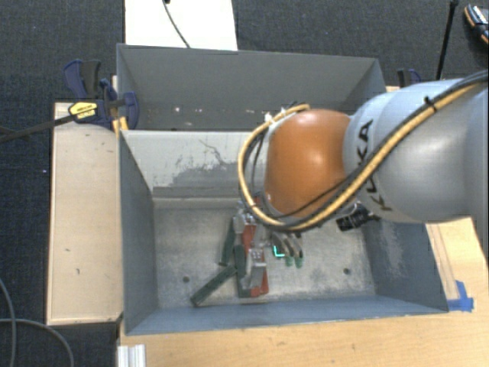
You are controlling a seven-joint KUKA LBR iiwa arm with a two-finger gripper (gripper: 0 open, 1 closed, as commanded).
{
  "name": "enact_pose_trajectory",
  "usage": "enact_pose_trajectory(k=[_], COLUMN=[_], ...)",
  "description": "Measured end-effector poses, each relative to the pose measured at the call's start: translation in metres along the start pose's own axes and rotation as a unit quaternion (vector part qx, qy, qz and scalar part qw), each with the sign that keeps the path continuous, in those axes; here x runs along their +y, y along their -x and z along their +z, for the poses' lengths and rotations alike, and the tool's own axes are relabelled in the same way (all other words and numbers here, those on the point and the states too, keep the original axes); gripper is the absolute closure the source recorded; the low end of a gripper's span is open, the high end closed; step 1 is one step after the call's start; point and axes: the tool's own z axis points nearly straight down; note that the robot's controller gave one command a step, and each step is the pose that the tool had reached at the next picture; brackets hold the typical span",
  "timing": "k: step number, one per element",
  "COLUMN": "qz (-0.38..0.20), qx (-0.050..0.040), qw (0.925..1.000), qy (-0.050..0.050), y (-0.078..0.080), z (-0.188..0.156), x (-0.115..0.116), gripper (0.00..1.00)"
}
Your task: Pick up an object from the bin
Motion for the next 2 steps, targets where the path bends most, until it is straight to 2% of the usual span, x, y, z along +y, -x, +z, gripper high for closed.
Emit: enact_pose_trajectory(k=[1, 2], qz=[0.003, -0.138], qx=[-0.0038, -0.0060], qw=[1.0000, 0.9905], qy=[0.001, 0.000], y=[0.002, 0.005], z=[-0.004, 0.029], x=[-0.001, 0.004], gripper=[0.00, 0.00])
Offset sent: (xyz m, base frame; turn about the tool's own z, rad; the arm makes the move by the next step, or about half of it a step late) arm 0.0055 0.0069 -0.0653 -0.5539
